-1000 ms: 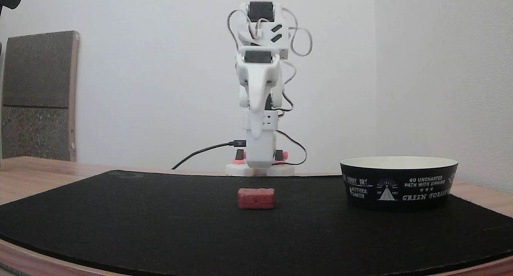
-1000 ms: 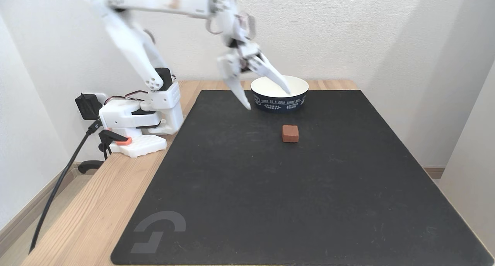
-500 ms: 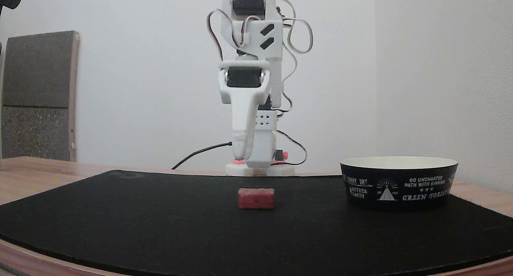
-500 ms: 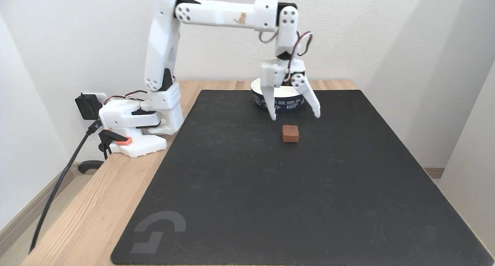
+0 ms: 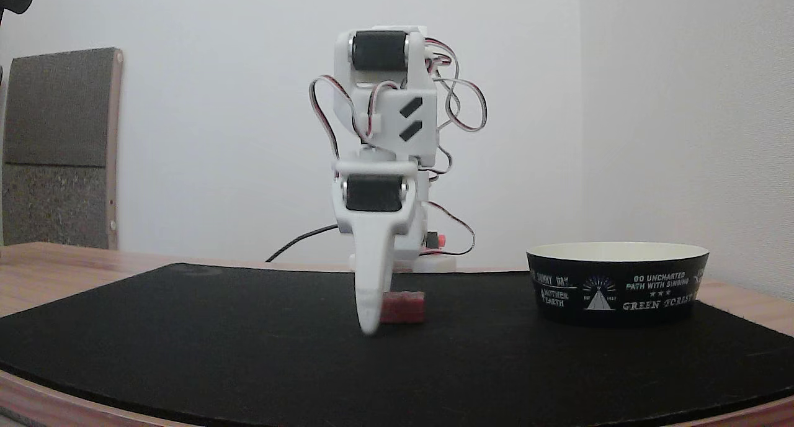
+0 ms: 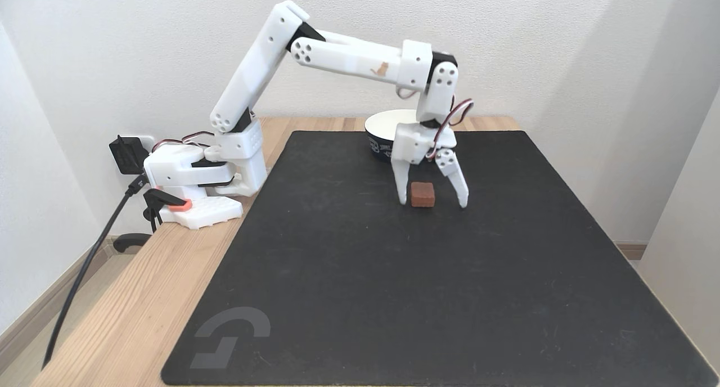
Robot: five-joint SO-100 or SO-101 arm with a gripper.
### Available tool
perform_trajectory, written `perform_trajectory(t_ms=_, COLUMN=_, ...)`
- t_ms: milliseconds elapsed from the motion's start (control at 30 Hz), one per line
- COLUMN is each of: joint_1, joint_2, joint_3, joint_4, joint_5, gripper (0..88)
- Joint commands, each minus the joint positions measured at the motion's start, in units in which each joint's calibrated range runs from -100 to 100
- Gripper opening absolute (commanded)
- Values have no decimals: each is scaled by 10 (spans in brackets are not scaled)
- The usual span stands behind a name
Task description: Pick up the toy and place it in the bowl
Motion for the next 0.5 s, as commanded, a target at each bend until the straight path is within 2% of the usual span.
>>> perform_trajectory(t_ms=0, joint_1=-23, joint_2=13, joint_3=-16, joint_4=-1, joint_5=3, gripper=395)
perform_trajectory(t_ms=233, joint_1=-39, joint_2=38, joint_3=-15, joint_4=-1, joint_5=-1, gripper=384)
perform_trajectory(t_ms=300, joint_1=-37, joint_2=38, joint_3=-16, joint_4=-1, joint_5=-1, gripper=322)
perform_trajectory(t_ms=333, joint_1=-34, joint_2=38, joint_3=-16, joint_4=-1, joint_5=-1, gripper=231)
perform_trajectory(t_ms=467, joint_1=-31, joint_2=38, joint_3=-16, joint_4=-1, joint_5=-1, gripper=55)
